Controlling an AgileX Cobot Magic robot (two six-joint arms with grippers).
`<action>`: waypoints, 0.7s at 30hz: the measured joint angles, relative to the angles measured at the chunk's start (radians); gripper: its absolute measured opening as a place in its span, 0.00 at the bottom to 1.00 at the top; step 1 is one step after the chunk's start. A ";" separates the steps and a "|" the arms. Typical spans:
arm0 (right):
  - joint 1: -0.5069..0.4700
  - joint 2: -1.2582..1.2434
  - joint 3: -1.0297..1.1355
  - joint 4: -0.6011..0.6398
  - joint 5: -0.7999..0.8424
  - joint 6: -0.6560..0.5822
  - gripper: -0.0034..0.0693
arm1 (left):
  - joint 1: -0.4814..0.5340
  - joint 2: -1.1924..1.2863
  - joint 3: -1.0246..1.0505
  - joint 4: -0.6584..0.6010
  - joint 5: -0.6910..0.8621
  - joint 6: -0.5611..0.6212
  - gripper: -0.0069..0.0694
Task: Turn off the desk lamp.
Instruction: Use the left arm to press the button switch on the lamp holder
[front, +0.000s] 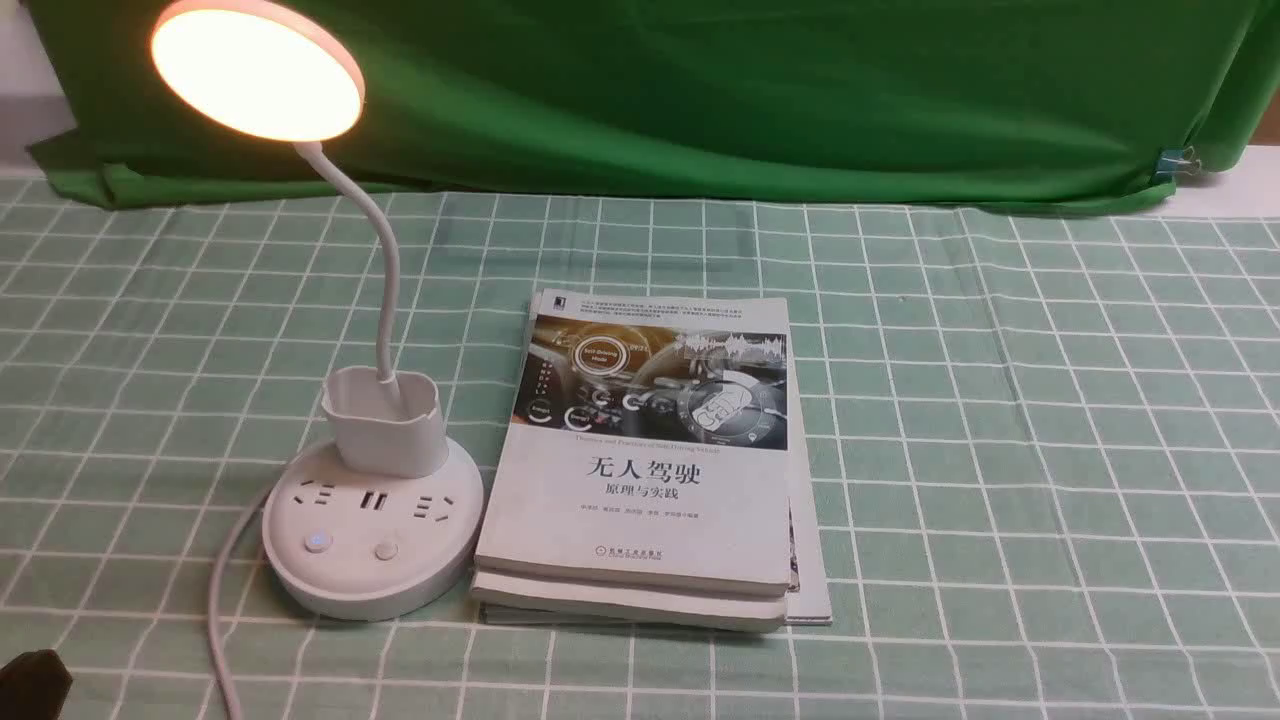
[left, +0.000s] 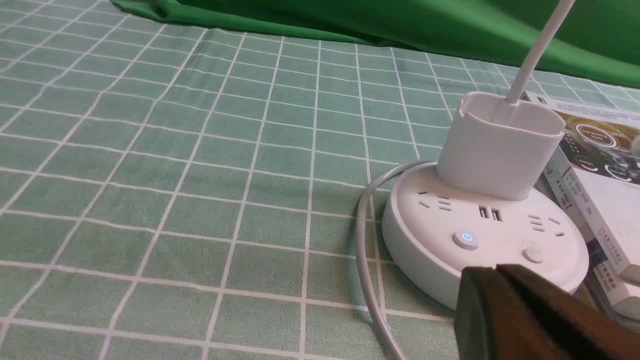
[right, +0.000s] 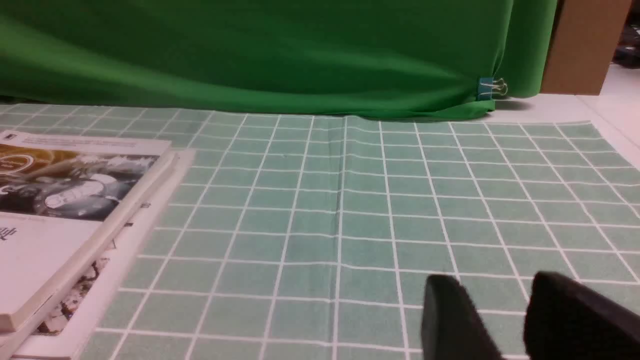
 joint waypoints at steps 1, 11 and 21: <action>0.000 0.000 0.000 0.000 0.000 0.000 0.38 | 0.000 0.000 0.000 0.000 0.000 0.000 0.09; 0.000 0.000 0.000 0.000 0.000 0.000 0.38 | 0.000 0.000 0.000 0.000 0.000 0.000 0.09; 0.000 0.000 0.000 0.000 0.000 0.000 0.38 | 0.000 0.000 0.000 -0.364 -0.158 -0.095 0.09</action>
